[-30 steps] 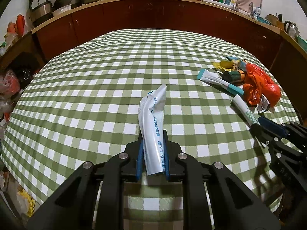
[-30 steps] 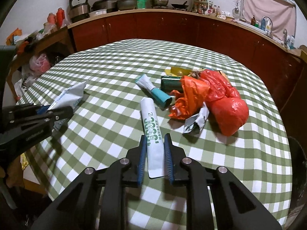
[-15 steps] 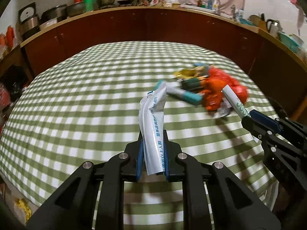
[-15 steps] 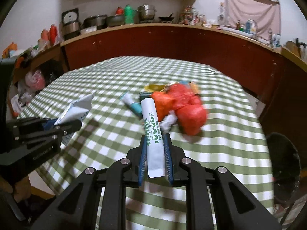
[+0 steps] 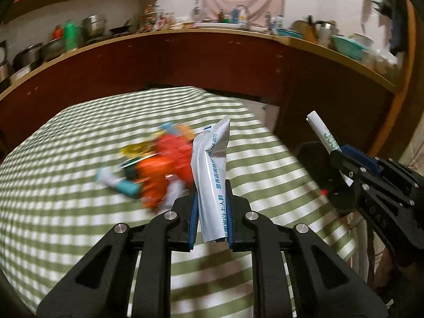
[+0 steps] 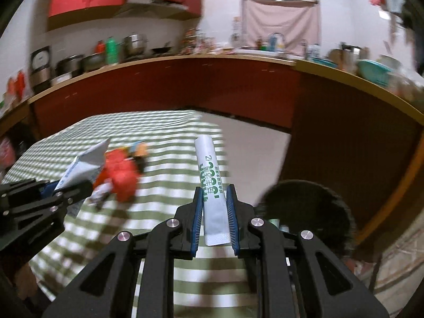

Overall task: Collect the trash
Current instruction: 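Carry both white tubes over the black trash bin with both tools, then open both tools to drop the white tubes into the black bin, then move both open tools back over the trash on the table, then grasp the red plastic bag with the right tool while the left tool grasps the orange bag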

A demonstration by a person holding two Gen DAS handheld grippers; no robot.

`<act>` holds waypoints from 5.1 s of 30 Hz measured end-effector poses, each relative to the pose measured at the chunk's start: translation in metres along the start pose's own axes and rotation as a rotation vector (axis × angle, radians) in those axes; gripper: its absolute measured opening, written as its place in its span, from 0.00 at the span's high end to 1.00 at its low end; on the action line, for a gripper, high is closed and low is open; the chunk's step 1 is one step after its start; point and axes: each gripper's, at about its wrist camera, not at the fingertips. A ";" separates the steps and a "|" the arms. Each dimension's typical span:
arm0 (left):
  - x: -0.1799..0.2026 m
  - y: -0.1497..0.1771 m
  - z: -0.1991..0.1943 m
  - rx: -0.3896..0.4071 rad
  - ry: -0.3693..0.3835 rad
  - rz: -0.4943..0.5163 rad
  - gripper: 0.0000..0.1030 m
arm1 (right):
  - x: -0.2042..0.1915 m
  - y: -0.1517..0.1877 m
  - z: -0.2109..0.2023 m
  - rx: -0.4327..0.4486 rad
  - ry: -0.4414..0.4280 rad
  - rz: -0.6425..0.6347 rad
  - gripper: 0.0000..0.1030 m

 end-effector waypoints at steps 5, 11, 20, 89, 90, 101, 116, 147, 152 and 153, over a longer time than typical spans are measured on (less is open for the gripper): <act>0.045 -0.016 0.022 -0.003 0.041 0.056 0.84 | 0.047 0.002 0.006 0.003 0.075 0.081 0.81; 0.092 -0.031 0.052 -0.024 0.071 0.109 0.84 | 0.086 0.011 0.016 -0.006 0.125 0.153 0.81; 0.133 -0.039 0.084 -0.074 0.075 0.132 0.84 | 0.126 0.020 0.028 -0.011 0.157 0.201 0.81; -0.090 0.008 0.004 -0.080 -0.366 -0.203 0.27 | -0.059 -0.025 0.060 -0.044 -0.186 -0.013 0.31; -0.099 0.011 0.003 -0.085 -0.377 -0.217 0.27 | -0.065 -0.026 0.062 -0.054 -0.193 -0.023 0.31; -0.148 0.024 -0.002 -0.104 -0.390 -0.287 0.27 | -0.118 -0.038 0.077 -0.120 -0.211 -0.123 0.31; -0.158 0.026 0.005 -0.106 -0.346 -0.289 0.26 | -0.140 -0.037 0.092 -0.220 -0.229 -0.171 0.62; -0.064 -0.011 0.043 -0.104 -0.279 -0.158 0.25 | -0.021 -0.021 0.054 -0.078 -0.065 0.011 0.64; -0.063 -0.015 0.052 -0.113 -0.290 -0.151 0.28 | -0.008 -0.021 0.057 -0.078 -0.064 0.032 0.64; -0.063 -0.015 0.054 -0.115 -0.287 -0.150 0.33 | -0.008 -0.021 0.058 -0.079 -0.064 0.033 0.64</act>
Point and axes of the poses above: each gripper's, at about its wrist camera, not at the fingertips, and z roughly the way its jaws point, x to its right, y to its underside, and after that the axes turned 10 degrees about -x, right-handed
